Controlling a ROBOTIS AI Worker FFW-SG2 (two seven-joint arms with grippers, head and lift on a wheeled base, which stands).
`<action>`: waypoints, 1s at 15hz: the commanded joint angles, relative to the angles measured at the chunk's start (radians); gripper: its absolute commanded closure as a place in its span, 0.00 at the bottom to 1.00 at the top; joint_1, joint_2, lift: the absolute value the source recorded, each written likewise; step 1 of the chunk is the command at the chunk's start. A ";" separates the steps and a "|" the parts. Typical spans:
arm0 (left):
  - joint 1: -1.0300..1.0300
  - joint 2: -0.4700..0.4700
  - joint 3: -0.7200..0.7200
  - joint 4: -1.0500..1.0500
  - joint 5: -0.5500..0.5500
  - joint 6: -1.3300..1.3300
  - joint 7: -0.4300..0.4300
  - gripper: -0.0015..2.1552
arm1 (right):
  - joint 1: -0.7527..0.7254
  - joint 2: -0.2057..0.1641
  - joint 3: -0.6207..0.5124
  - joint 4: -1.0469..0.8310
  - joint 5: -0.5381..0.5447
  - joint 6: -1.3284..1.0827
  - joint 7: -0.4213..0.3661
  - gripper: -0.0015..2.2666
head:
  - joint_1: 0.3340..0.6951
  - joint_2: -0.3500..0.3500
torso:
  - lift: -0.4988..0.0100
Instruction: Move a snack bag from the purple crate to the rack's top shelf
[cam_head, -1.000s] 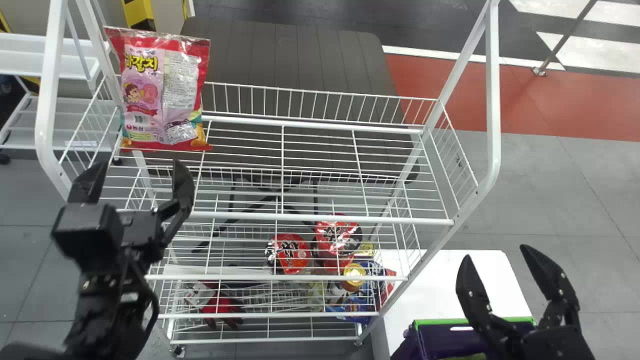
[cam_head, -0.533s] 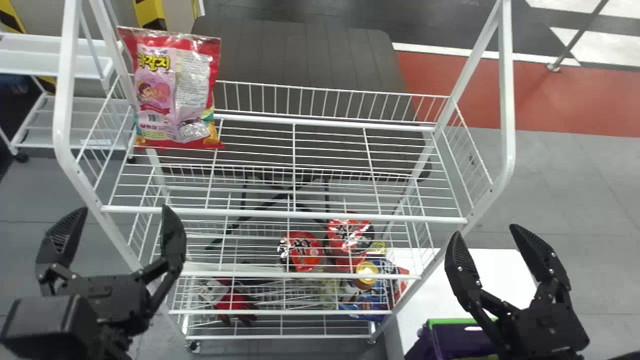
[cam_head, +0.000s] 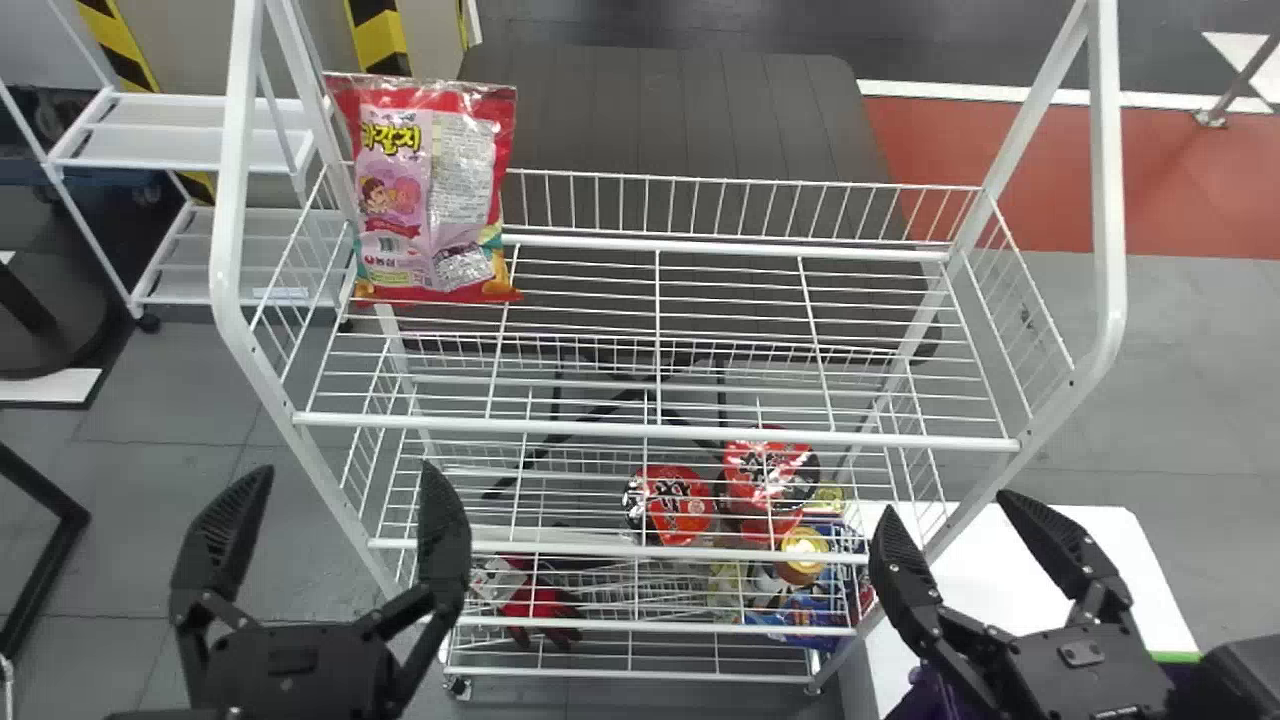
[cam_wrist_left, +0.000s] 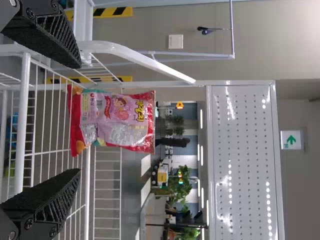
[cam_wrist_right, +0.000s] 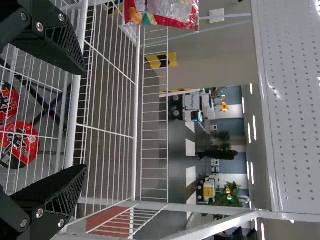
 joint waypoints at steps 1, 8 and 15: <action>0.002 0.002 -0.019 -0.003 -0.010 0.008 -0.001 0.03 | 0.002 -0.004 0.002 0.005 0.014 -0.054 0.000 0.08 | 1.00 0.42 | 0.98; -0.008 0.002 -0.023 -0.001 -0.005 0.032 -0.002 0.03 | 0.010 -0.009 0.002 0.001 0.029 -0.121 0.002 0.08 | 1.00 0.40 | 0.98; -0.017 0.002 -0.032 0.002 -0.008 0.035 -0.001 0.03 | 0.013 -0.010 -0.001 0.004 0.029 -0.140 0.002 0.08 | 1.00 0.39 | 0.98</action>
